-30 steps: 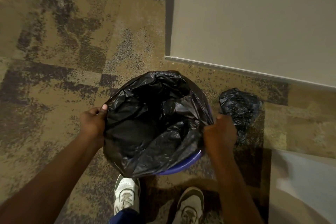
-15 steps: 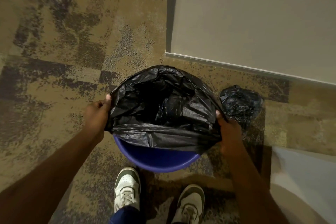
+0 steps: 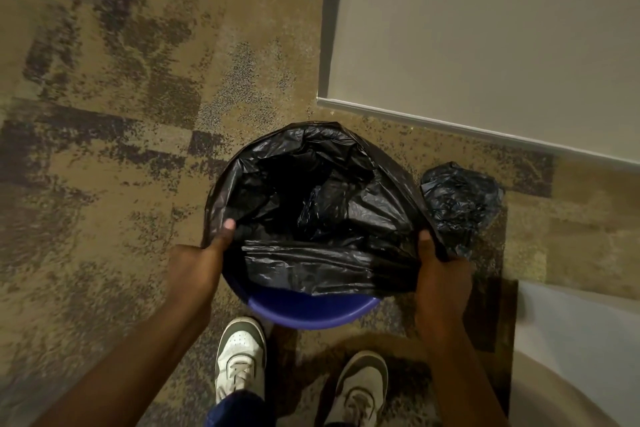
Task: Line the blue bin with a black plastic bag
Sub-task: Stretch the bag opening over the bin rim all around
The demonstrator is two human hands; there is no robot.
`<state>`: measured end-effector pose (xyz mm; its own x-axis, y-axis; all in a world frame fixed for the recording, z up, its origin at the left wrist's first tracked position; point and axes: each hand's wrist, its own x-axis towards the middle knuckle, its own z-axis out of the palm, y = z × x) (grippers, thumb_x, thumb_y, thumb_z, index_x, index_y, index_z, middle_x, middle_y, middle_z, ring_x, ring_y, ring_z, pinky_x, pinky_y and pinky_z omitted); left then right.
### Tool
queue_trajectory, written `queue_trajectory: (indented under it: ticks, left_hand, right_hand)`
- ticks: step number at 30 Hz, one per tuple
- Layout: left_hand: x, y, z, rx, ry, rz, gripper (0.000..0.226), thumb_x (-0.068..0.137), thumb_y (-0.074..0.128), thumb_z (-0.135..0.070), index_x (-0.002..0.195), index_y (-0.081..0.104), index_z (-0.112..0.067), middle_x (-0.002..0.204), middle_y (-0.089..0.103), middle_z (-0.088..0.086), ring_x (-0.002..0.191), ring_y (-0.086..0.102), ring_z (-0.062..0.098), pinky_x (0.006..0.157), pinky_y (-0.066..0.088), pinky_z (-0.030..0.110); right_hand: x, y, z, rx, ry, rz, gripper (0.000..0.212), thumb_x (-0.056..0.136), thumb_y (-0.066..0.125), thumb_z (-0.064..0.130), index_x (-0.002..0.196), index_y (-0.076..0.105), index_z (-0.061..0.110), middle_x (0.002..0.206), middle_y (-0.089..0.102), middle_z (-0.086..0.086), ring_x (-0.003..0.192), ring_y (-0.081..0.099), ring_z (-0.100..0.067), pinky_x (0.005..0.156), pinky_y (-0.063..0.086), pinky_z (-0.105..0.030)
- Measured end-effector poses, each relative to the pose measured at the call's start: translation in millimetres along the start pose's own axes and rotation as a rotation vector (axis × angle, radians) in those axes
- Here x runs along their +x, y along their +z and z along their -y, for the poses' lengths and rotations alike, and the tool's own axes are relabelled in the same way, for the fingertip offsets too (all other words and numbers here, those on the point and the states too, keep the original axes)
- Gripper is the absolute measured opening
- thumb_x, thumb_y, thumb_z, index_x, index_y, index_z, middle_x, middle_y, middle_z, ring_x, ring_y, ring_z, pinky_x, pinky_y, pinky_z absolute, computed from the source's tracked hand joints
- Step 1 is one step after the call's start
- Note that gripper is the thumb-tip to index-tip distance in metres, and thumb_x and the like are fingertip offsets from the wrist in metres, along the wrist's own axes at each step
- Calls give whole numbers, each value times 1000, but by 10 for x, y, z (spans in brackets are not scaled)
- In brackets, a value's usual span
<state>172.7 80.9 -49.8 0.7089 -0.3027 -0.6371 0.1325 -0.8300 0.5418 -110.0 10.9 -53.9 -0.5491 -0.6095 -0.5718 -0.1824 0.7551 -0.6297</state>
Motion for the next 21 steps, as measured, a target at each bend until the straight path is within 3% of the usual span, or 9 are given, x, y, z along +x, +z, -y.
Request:
queue_trajectory:
  ticks: [2,4,6,9,11,14,16,19,21]
  left_hand:
    - [-40,63,7,4,-62,14,47,71,77,-42,62,54,-2,54,51,10,47,47,23,47,32,26]
    - [-79,94,14,-51,-126,59,30,78,72,-18,64,53,0,59,53,14,47,49,25,47,33,27]
    - [-96,99,64,-86,-178,77,20,82,64,-6,67,53,0,62,54,15,49,50,26,48,32,28]
    - [-109,54,155,-122,-199,93,13,84,57,2,71,55,0,66,57,16,53,52,26,48,37,28]
    - [-89,-16,224,-175,-202,74,13,81,56,8,73,56,-2,69,59,17,56,54,28,47,44,28]
    - [-60,-122,361,-267,-246,112,17,84,52,10,77,56,-5,76,62,16,65,58,27,58,47,34]
    - [-14,-180,462,-353,-312,196,19,85,46,13,81,55,-4,82,62,15,71,59,27,62,49,35]
    - [85,-262,571,-491,-397,352,23,89,44,11,88,56,-9,82,67,9,70,64,20,55,55,28]
    - [153,-281,607,-556,-393,429,24,93,44,5,85,58,-13,77,70,4,66,67,14,54,56,26]
  right_hand:
    - [-166,3,-15,40,69,49,37,77,73,40,101,55,19,105,65,-3,92,66,-24,82,56,-43]
    - [-290,4,-68,116,173,160,21,78,75,23,88,57,24,91,69,-3,75,69,-21,58,59,-34]
    - [-330,1,-132,178,281,238,18,80,70,5,93,64,15,86,70,-9,70,69,-22,45,54,-26]
    - [-310,7,-234,245,460,276,26,85,58,-7,110,61,0,97,64,-30,84,64,-30,68,60,-37]
    - [-316,-6,-387,170,443,270,14,87,53,-8,98,62,-5,81,60,-30,81,60,-34,81,53,-45]
    - [-333,-44,-566,151,403,318,23,79,59,-9,78,61,14,71,62,-7,67,61,-27,68,53,-42]
    - [-332,-61,-676,241,516,387,18,84,54,-9,75,53,8,73,53,-8,63,52,-27,63,47,-40]
    - [-303,-51,-875,348,537,409,22,81,54,-19,86,57,3,83,61,-11,70,62,-29,63,52,-39]
    - [-335,-35,-921,442,532,479,25,85,55,-12,96,58,10,93,65,-8,80,66,-24,58,56,-27]
